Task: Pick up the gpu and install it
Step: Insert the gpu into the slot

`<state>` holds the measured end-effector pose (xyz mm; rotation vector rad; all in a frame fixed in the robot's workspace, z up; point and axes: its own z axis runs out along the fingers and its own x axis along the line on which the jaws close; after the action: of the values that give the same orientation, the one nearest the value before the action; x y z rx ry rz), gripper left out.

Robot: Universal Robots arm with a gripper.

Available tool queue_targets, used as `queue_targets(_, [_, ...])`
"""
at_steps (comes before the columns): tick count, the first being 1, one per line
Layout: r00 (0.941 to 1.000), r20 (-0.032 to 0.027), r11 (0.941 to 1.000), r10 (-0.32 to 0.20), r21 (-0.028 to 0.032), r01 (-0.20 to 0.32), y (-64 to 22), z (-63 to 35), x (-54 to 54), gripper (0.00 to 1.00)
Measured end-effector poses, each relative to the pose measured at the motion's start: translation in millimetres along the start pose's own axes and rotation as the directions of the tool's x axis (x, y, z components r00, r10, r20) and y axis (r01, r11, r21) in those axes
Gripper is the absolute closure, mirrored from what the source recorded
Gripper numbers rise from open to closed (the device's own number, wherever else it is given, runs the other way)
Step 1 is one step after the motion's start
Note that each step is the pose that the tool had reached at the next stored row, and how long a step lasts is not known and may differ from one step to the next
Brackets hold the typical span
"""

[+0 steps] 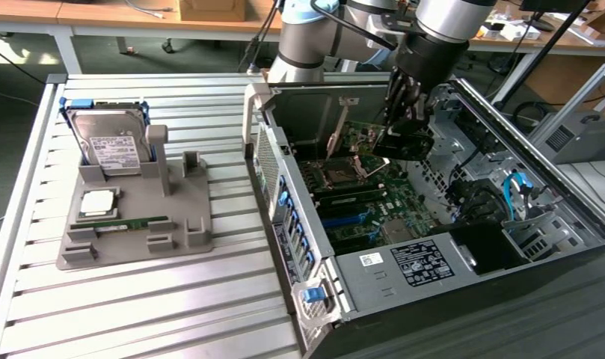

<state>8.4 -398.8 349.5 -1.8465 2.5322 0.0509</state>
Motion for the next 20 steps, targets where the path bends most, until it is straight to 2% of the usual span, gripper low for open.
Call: queue_targets(20, [0.9975, -0.0015, 0.9975, -0.07, -0.0018, 0.07, 0.0, 0.0, 0.0, 0.73])
